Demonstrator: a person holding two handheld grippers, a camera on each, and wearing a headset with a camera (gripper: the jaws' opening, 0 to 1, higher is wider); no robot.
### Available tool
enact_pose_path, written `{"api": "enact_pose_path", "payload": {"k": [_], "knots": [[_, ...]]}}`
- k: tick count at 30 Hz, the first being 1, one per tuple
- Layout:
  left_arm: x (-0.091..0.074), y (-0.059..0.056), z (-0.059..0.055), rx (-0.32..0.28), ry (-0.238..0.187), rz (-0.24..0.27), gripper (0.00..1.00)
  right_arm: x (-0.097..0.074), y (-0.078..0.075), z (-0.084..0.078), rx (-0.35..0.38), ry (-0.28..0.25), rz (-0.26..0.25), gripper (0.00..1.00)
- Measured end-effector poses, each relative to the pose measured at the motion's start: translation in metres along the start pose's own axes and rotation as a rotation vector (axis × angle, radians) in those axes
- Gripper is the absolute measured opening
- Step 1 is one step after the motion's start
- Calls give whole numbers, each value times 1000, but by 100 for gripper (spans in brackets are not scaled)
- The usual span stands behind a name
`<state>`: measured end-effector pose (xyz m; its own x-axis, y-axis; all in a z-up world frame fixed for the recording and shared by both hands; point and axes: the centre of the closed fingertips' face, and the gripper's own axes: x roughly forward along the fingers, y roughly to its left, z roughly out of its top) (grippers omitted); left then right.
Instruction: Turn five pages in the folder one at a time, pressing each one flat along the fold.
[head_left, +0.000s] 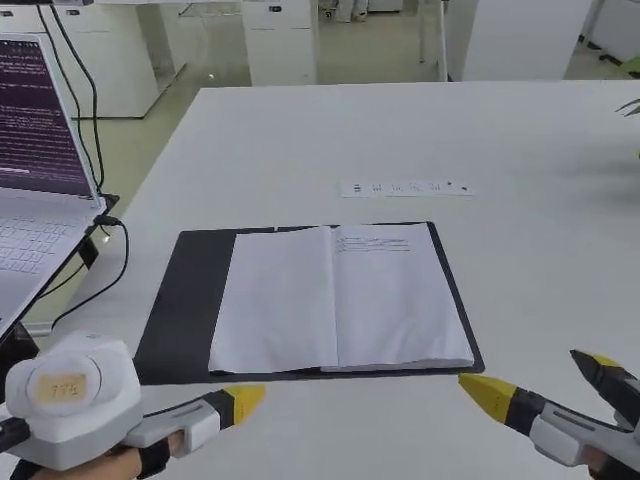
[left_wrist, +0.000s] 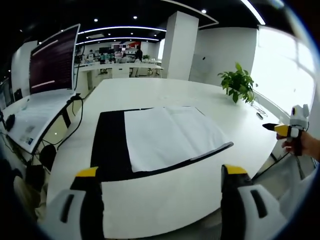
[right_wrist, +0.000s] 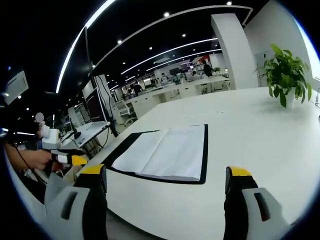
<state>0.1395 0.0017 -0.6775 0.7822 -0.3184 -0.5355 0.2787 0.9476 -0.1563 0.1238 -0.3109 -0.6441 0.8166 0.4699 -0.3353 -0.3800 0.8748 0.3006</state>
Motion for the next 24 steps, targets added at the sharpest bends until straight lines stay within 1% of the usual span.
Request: {"api": "enact_pose_path", "payload": {"k": [4, 8, 9, 11, 13, 14, 15, 16, 17, 18, 21, 22, 24], "knots": [[18, -14, 5, 43, 4, -33, 99, -4, 0, -1, 3, -4, 2, 97], [40, -35, 11, 73, 7, -81, 99, -6, -1, -3, 13, -7, -2, 96], [47, -42, 12, 92, 14, -98, 99, -6, -2, -3, 14, -6, -2, 96], [55, -52, 13, 116, 23, -120, 99, -6, -1, -4, 19, -7, -2, 95], [67, -64, 13, 144, 35, -152, 96, -6, -1, -4, 19, -7, -2, 94], [74, -72, 13, 165, 37, -171, 94, -6, 0, -4, 18, -7, -1, 94], [77, -74, 13, 172, 38, -176, 94, -6, 0, -4, 17, -5, -1, 93], [86, -86, 14, 179, 40, -199, 94, -5, 2, -5, 19, 1, 2, 92], [91, -93, 15, 187, 41, -218, 95, -4, 3, -5, 20, 6, 6, 91], [98, -101, 15, 197, 46, -231, 93, -4, 4, -6, 16, 8, 9, 91], [115, -119, 12, 237, 61, -261, 87, -2, 6, -6, 2, 11, 9, 89], [117, -121, 12, 240, 63, -264, 86, -1, 7, -6, 0, 13, 14, 89], [129, -133, 10, 244, 67, -286, 82, 0, 8, -7, -2, 17, 17, 87]]}}
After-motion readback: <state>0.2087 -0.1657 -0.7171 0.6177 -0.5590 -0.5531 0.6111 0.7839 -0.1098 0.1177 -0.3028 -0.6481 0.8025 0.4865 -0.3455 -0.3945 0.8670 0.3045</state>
